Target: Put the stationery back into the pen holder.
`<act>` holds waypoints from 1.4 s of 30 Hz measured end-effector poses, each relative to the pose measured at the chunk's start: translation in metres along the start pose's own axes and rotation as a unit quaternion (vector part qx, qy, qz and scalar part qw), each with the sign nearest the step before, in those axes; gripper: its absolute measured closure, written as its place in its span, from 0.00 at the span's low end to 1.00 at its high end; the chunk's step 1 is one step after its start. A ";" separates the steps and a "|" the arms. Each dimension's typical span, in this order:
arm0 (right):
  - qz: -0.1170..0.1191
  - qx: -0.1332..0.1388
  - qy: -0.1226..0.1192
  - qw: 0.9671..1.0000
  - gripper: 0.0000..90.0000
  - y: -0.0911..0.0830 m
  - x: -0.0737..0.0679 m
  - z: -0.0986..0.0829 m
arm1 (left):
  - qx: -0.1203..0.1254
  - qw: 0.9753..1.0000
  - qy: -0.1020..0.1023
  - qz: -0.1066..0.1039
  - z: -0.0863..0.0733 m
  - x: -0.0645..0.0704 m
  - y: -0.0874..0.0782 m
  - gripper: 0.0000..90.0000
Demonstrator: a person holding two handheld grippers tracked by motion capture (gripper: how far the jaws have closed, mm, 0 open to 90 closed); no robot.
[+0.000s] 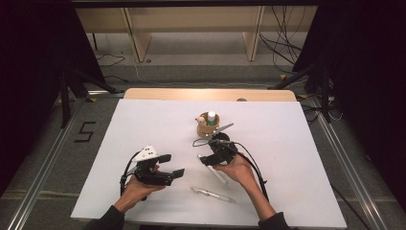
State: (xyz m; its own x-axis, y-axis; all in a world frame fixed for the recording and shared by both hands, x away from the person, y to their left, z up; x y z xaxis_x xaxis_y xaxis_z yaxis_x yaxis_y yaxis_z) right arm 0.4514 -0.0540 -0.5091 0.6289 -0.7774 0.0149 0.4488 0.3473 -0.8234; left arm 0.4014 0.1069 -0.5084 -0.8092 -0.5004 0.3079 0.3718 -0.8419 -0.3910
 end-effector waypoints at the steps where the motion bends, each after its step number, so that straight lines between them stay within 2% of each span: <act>1: 0.001 -0.004 -0.001 1.000 0.44 0.001 -0.001 0.000 | 0.000 1.000 0.001 0.000 0.000 0.000 0.000 0.17; 10: 0.006 -0.022 -0.002 1.000 0.52 0.008 -0.004 0.000 | -0.002 1.000 0.003 -0.001 -0.001 0.000 -0.002 0.17; 26: -0.004 -0.058 -0.021 0.998 0.68 0.022 -0.007 -0.005 | 0.000 1.000 0.008 0.001 -0.002 -0.001 -0.006 0.17; 38: -0.020 -0.082 -0.034 0.996 0.77 0.028 -0.008 -0.009 | -0.001 1.000 0.009 0.001 -0.002 0.000 -0.006 0.17; 42: -0.029 -0.086 -0.046 0.995 0.80 0.030 -0.009 -0.008 | -0.002 1.000 0.009 0.001 -0.002 0.000 -0.006 0.17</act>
State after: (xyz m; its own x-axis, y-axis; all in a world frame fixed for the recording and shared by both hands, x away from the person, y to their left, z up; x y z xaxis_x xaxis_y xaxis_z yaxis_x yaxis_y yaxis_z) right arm 0.4543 -0.0404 -0.5385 0.6645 -0.7391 0.1105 0.3752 0.2022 -0.9046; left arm 0.3977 0.1122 -0.5081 -0.8166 -0.4980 0.2917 0.3714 -0.8403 -0.3948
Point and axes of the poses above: each handheld gripper's, and its own axes: y roughly forward along the jaws, z roughly out of its top, x roughly to its right, the point moved 8 cm from there along y, roughly forward along the jaws, and after that the axes turned 9 degrees about -z, right-handed, at the moved point
